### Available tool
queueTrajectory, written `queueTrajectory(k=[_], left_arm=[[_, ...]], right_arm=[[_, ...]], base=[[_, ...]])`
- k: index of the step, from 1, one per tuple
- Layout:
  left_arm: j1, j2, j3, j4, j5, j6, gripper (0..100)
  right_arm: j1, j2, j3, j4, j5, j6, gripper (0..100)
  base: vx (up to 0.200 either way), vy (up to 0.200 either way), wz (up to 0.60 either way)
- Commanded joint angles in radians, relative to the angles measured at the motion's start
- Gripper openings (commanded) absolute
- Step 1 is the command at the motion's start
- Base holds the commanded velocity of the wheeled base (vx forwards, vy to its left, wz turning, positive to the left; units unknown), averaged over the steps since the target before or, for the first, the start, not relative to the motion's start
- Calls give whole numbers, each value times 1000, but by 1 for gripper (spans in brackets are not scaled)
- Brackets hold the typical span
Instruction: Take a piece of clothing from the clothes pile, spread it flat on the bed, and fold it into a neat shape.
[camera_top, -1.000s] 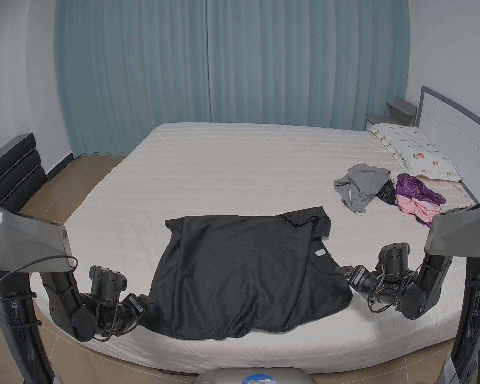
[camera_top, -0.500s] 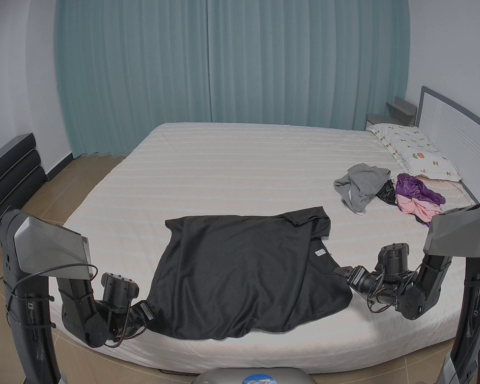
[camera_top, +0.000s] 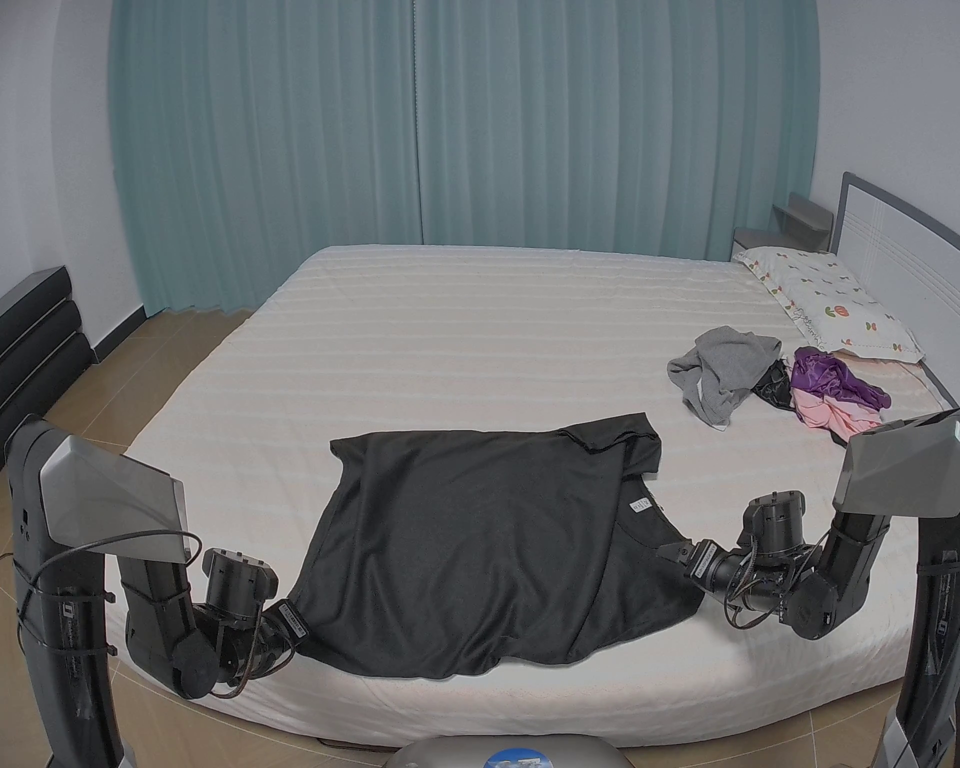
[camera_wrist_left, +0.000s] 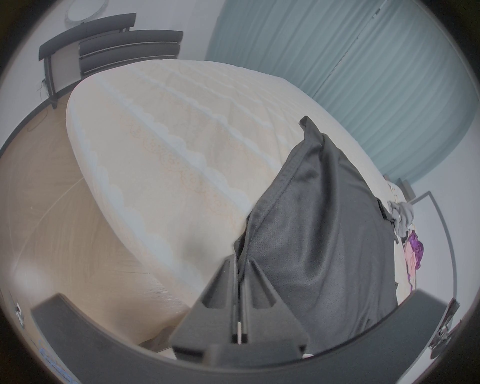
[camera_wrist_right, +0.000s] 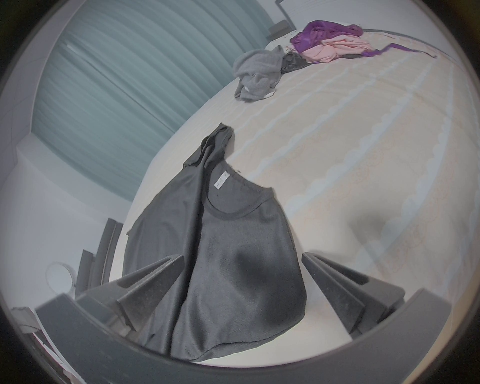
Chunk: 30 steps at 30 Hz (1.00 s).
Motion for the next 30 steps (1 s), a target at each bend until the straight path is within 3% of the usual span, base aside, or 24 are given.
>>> queueTrajectory(k=[1,11,12,25,30], left_arm=[[21,-9,8,-17,-1,-10,0],[65,-32,10,-45,-5,-13,0],[65,-33,10,-46,-5,-13,0],[99,-45,-16,-92,4,-61,0],[134,-30,-39,-137,4,-76,0]], right_arm=[[9,35,-25,19,0,-20,100],[26,35,-113,155,-2,-57,100],[31,37,-117,157,-3,-65,0],[6,0,-235,160,-8,-92,0],[5,15,-412,295,-11,-85,0]], base=[[0,0,0],[0,0,0],[0,0,0],[0,0,0],[0,0,0]])
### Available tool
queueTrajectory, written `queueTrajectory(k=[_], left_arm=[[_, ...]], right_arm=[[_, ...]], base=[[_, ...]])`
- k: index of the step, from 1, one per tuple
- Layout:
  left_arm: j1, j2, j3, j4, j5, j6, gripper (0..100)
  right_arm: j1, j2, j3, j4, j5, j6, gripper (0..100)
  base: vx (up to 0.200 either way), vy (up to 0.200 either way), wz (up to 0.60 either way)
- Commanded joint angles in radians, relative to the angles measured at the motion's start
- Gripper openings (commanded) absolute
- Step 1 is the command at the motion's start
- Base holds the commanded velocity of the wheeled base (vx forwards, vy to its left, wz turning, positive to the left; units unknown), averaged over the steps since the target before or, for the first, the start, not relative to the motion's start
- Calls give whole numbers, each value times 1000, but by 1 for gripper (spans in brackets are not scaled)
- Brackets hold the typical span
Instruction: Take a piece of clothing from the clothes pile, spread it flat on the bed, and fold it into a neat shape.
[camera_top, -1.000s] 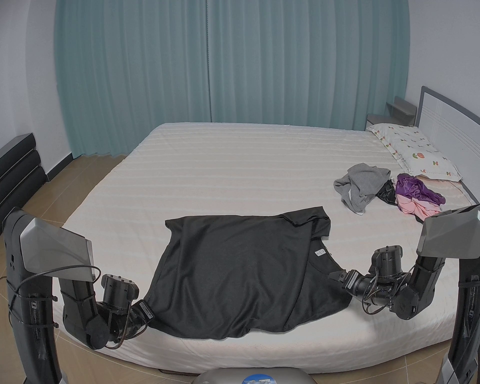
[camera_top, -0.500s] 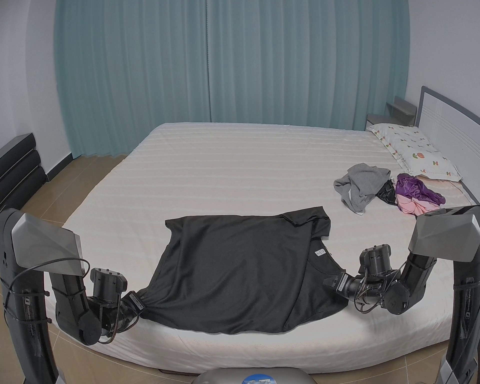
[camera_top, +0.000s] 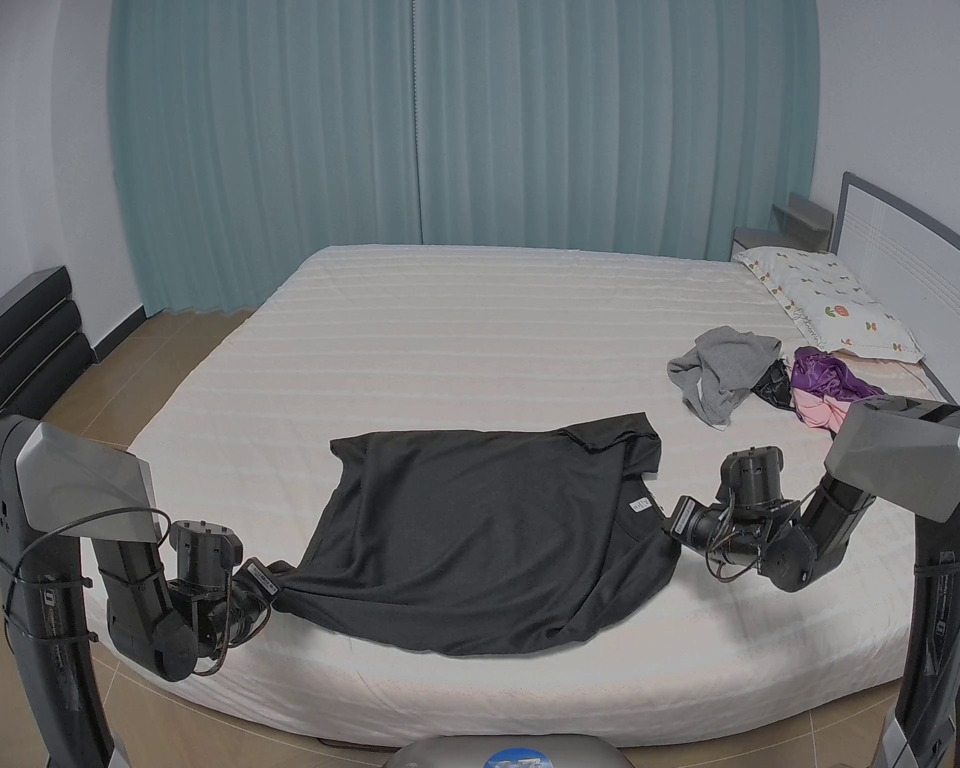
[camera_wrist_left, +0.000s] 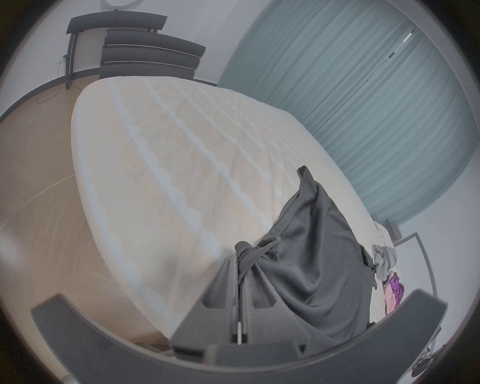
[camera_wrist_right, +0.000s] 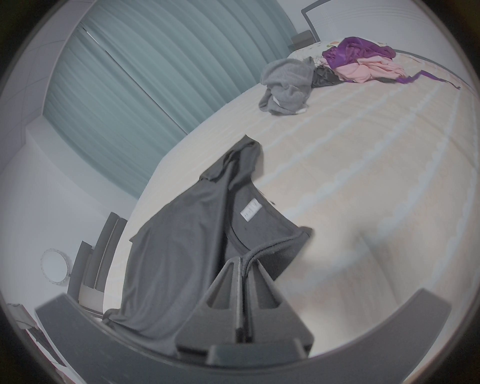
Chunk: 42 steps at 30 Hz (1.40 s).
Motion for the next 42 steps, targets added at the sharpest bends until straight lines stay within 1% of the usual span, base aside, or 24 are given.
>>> queueTrajectory(k=[1,4,8,13,15,16,17,19,23,24,32,33,36,37,39,40,41,42], left_arm=[[32,10,-21,-27,1,-13,0],[41,11,-41,-39,4,-50,0],[54,16,-61,-39,7,-70,0],[57,26,-56,-41,7,-77,0],[57,42,-62,-41,7,-77,0],[57,42,-62,-41,7,-77,0],[60,53,-65,-41,7,-77,0],[60,62,-64,-41,6,-77,0],[57,79,-65,-42,7,-77,0],[57,79,-67,-45,7,-77,0],[54,86,-61,-62,7,-74,0],[54,86,-59,-62,7,-76,0],[54,86,-56,-62,7,-74,0],[54,86,-56,-62,7,-74,0],[52,86,-55,-62,6,-76,0],[52,85,-55,-62,6,-76,0],[52,86,-55,-62,6,-76,0],[52,85,-53,-62,6,-76,0]], right_arm=[[-6,4,-130,76,-1,7,0],[-4,52,-237,103,-4,7,0],[2,121,-343,108,-32,2,0],[13,179,-450,174,-41,-2,0],[14,211,-505,177,-46,-2,0],[14,211,-505,177,-46,-2,0],[14,243,-565,191,-66,-2,0],[14,274,-611,206,-89,-2,0],[24,311,-650,211,-96,-2,0],[24,312,-656,211,-95,-2,100],[7,257,-619,202,-81,7,100],[-4,219,-561,203,-76,-1,100],[-4,165,-438,183,-73,-41,100],[-4,164,-430,182,-73,-42,100],[-6,108,-311,122,-27,-51,100],[-6,105,-303,117,-23,-53,100],[-6,70,-209,68,20,-67,100],[-6,65,-193,60,28,-71,100]], base=[[0,0,0],[0,0,0],[0,0,0],[0,0,0],[0,0,0],[0,0,0],[0,0,0],[0,0,0],[0,0,0],[0,0,0],[0,0,0],[0,0,0],[0,0,0],[0,0,0],[0,0,0],[0,0,0],[0,0,0],[0,0,0]])
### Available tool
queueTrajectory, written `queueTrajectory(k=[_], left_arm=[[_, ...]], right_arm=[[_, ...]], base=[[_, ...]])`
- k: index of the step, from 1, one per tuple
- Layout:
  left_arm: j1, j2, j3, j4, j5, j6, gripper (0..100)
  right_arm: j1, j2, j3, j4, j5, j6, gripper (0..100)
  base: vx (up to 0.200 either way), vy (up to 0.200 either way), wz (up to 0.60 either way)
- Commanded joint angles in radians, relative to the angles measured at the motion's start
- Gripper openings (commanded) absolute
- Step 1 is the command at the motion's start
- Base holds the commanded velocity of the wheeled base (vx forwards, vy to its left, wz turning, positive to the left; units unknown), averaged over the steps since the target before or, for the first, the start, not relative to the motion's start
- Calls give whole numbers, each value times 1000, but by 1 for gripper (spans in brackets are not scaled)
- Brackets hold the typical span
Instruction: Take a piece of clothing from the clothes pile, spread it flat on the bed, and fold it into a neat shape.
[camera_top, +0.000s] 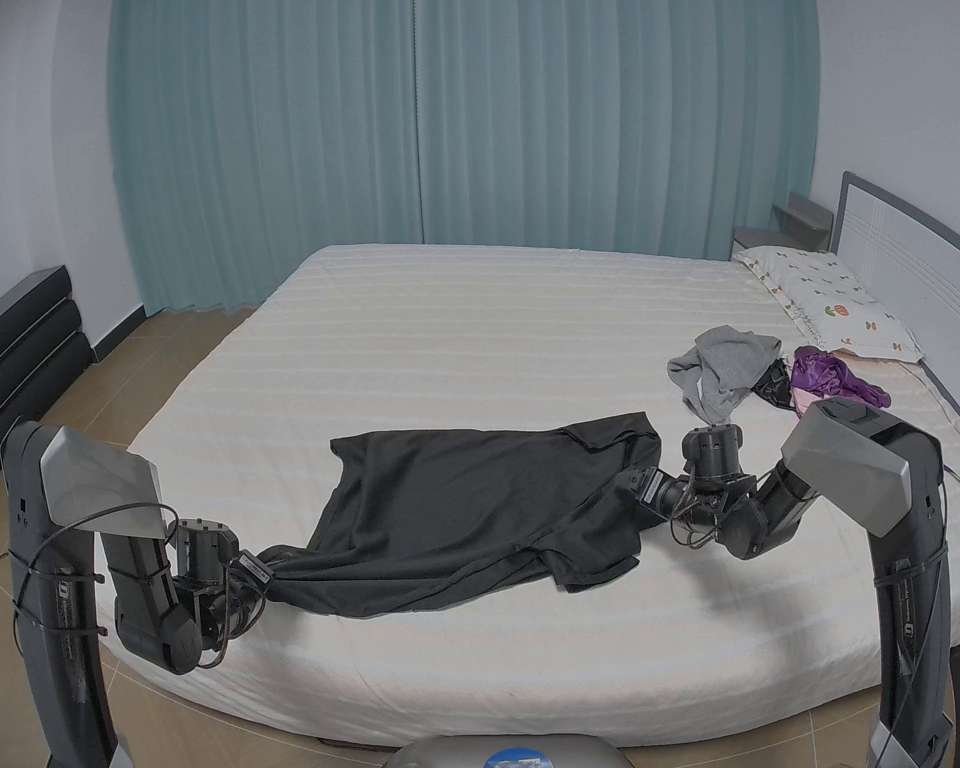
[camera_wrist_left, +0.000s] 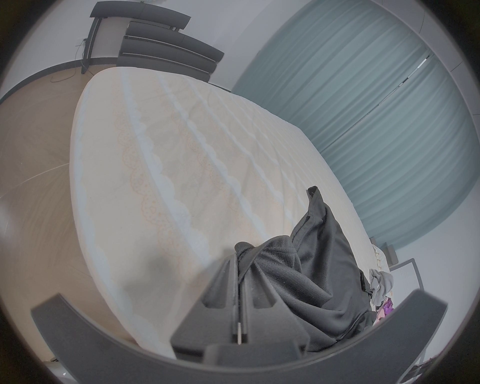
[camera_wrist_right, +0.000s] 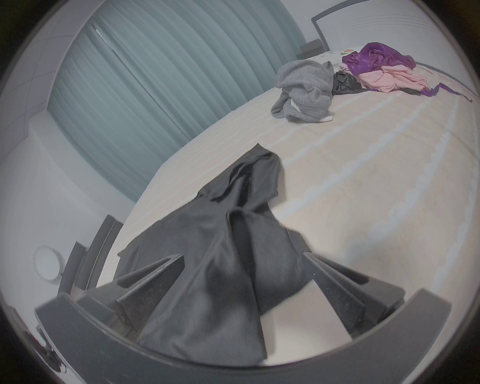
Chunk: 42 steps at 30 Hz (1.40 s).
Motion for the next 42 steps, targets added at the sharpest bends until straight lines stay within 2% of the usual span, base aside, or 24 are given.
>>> queueTrajectory(k=[1,5,9,17,29,30,34,42], left_arm=[[-1,2,4,-1,-1,-1,0],[-1,4,4,-1,1,0,0],[-3,4,6,-1,1,0,0],[-3,4,6,-1,1,0,0],[-3,5,6,-2,-1,3,0],[-3,5,6,-2,-1,3,0],[-3,4,6,-1,-1,3,0],[-3,-19,13,-1,-3,0,0]], right_arm=[[1,-153,295,-136,111,-74,100],[41,-169,441,-210,136,-163,100],[69,-169,498,-221,142,-205,100],[116,-101,439,-211,133,-231,100],[118,-20,314,-164,116,-257,100],[118,-20,314,-164,116,-257,0],[115,-35,318,-170,93,-255,0],[84,-156,420,-173,105,-223,0]], base=[[0,0,0],[0,0,0],[0,0,0],[0,0,0],[0,0,0],[0,0,0],[0,0,0],[0,0,0]])
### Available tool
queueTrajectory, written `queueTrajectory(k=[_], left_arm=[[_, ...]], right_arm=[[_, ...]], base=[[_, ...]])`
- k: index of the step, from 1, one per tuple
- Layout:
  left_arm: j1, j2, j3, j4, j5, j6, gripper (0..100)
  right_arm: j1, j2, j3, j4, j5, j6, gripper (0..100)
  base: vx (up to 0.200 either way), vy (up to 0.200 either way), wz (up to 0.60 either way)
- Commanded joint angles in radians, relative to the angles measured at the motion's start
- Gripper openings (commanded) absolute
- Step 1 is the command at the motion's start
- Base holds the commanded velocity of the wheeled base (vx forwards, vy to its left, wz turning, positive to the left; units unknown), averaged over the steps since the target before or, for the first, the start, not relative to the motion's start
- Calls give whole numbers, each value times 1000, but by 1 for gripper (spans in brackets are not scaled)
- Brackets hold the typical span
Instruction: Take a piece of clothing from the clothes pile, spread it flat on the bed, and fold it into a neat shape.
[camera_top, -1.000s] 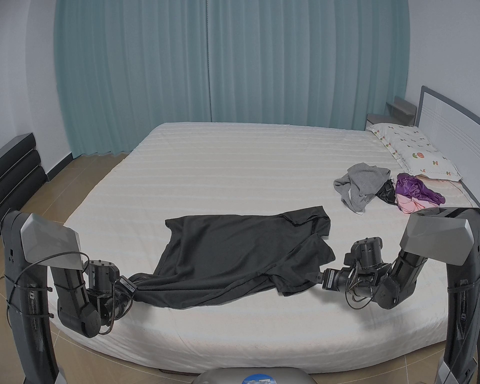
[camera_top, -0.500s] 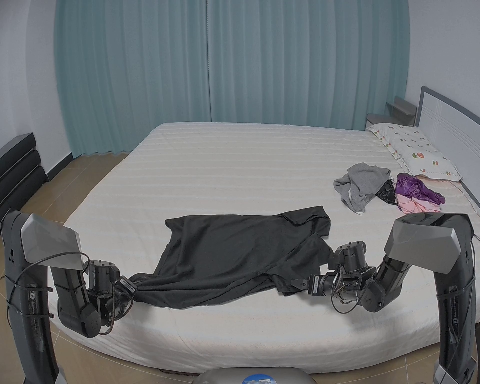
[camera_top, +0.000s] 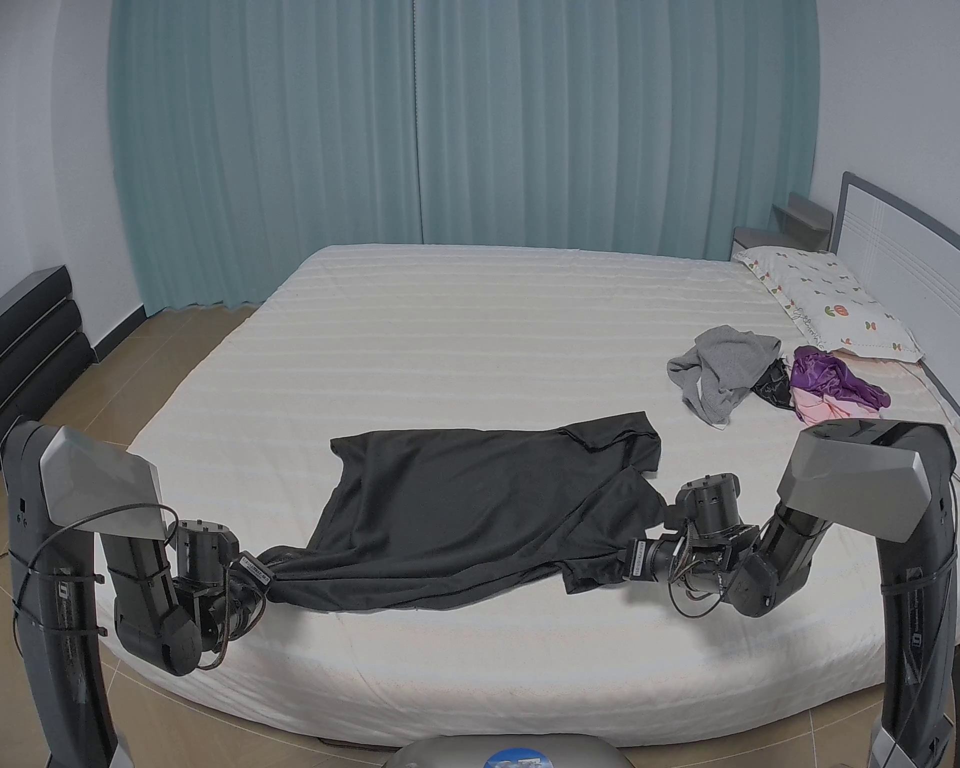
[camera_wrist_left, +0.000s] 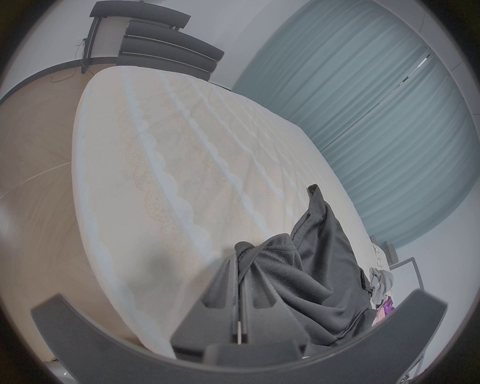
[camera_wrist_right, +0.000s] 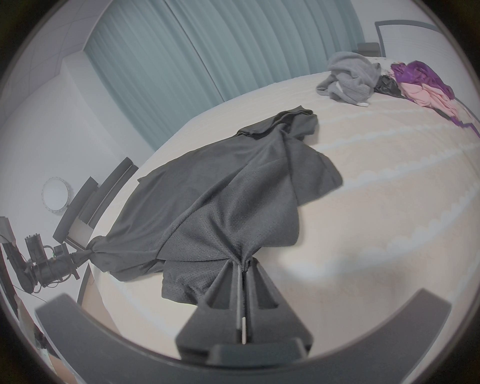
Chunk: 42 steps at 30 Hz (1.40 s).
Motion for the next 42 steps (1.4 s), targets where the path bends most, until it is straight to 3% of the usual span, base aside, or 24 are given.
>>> queueTrajectory(k=[1,8,19,24,32,33,40,42], left_arm=[[0,-26,10,0,1,2,0],[-1,-95,73,-1,0,38,0],[-16,-142,182,0,-5,197,0],[-41,-130,207,0,-5,226,0],[-69,-99,211,0,-5,226,0],[-69,-96,211,0,-5,226,0],[-81,-79,211,-1,-5,222,0],[-81,-79,211,-1,-5,222,0]], right_arm=[[-15,-85,88,-8,6,18,0],[-37,-212,258,-10,15,41,0],[-40,-442,581,-8,24,63,0],[-31,-430,676,-11,24,50,0],[-27,-323,668,-14,36,47,0],[-27,-304,663,-25,38,47,100],[-40,-206,651,-220,36,63,100],[-40,-206,651,-220,36,63,100]], base=[[0,0,0],[0,0,0],[0,0,0],[0,0,0],[0,0,0],[0,0,0],[0,0,0],[0,0,0]])
